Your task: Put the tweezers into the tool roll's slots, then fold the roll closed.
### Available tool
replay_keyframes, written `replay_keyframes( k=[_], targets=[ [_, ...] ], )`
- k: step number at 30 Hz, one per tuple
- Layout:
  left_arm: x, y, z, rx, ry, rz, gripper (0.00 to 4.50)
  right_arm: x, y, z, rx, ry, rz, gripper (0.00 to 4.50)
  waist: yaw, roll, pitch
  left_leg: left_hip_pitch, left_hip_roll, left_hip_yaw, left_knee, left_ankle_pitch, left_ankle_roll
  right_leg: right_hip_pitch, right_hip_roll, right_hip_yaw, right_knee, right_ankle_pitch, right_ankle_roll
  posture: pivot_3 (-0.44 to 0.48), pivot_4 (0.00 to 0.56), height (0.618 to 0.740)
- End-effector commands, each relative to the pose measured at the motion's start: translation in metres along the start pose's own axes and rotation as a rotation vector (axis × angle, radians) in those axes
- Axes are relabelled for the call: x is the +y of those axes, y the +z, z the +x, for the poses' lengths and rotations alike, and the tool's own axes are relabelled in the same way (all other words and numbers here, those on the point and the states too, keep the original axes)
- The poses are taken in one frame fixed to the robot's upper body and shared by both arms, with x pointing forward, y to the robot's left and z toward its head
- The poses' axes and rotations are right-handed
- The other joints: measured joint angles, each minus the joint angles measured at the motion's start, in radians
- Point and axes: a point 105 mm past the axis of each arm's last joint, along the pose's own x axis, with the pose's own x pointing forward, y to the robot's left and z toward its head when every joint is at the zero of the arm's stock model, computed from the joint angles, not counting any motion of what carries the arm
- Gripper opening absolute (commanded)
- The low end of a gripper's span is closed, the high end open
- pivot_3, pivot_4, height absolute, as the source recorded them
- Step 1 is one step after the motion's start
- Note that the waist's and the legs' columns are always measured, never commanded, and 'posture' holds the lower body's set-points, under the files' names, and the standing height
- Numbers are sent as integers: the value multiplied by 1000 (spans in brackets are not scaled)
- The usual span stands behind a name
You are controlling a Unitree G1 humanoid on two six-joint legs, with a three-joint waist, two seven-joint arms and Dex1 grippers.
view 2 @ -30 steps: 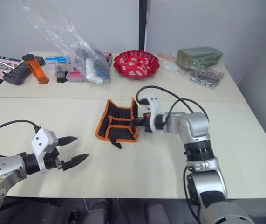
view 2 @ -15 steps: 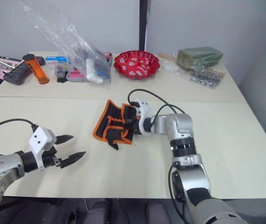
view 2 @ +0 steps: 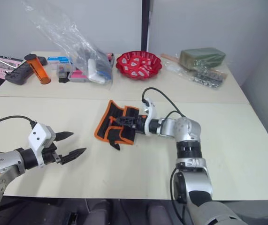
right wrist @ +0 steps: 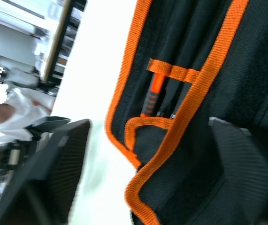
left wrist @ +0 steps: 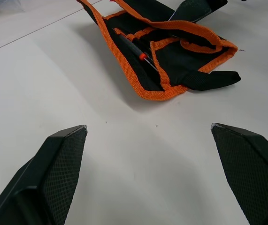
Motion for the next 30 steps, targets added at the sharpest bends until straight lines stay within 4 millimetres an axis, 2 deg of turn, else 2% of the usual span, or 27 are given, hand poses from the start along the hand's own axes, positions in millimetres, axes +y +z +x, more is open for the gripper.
replay_keyframes(
  k=[1, 7, 10, 14, 18, 21, 26, 30],
  targets=[
    [2, 9, 0, -28, -5, 23, 4500, 4, -4, -6, 13, 51, -18, 4471, 1, 0, 0, 0, 0, 0, 0, 0, 0, 0, 0, 0, 0, 0, 0, 0, 150, 729],
    [2, 9, 3, -26, -18, 29, 4500, -2, -9, -12, 9, 79, -91, 4471, 0, 0, 0, 0, 0, 0, 0, 0, 0, 0, 0, 0, 0, -1, 3, 0, 150, 729],
    [2, 12, 4, -45, -26, 20, 4500, -3, -6, -15, -36, 126, -151, 3694, 0, 0, 0, 0, 0, 0, 0, 0, 0, 0, 0, 0, 0, -2, 3, 0, 150, 729],
    [3, 13, 5, -46, -26, 25, 4500, -3, -9, -16, -28, 149, -303, 2288, 0, 0, 0, 0, 0, 0, 0, 0, 0, 0, 0, 0, 0, -3, 4, 0, 150, 729],
    [4, 12, 5, -47, -24, 26, 4500, -3, -2, -17, -70, 143, -552, 917, -1, 0, 0, 0, 0, 0, 0, 0, 0, 0, 0, 0, 0, -3, 4, 0, 150, 729],
    [4, 13, 5, -50, -23, 25, 4500, -8, -8, -16, -49, 145, -730, 11, 1, 0, 0, 0, 0, 0, 0, 0, 0, 0, 0, 0, 0, -3, 4, 0, 150, 729],
    [4, 13, 6, -54, -25, 24, 4500, -12, -27, -11, 6, 175, -857, 11, 1, 0, 0, 0, 0, 0, 0, 0, 0, 0, 0, 0, 0, -2, 4, 0, 150, 729],
    [2, 13, 7, -75, -26, -22, 4500, -27, -44, -10, 80, 139, -940, 11, 1, 0, 0, 0, 0, 0, 0, 0, 0, 1, 0, 0, 0, -2, 4, 0, 150, 729]
  ],
)
